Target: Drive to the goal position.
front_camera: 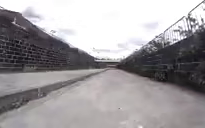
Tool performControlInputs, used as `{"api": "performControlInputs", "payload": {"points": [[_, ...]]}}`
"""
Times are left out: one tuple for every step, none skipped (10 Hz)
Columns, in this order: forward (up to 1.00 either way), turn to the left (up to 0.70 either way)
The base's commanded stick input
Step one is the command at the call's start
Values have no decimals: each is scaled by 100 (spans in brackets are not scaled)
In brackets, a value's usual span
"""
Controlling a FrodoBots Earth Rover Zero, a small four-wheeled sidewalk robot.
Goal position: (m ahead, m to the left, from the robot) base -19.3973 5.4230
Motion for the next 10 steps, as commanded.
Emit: {"api": "performControlInputs", "payload": {"points": [[100, -36], [100, -40], [100, -40], [100, 0], [100, 0], [100, 0], [100, 0], [100, 0], [100, 0], [0, 0]]}}
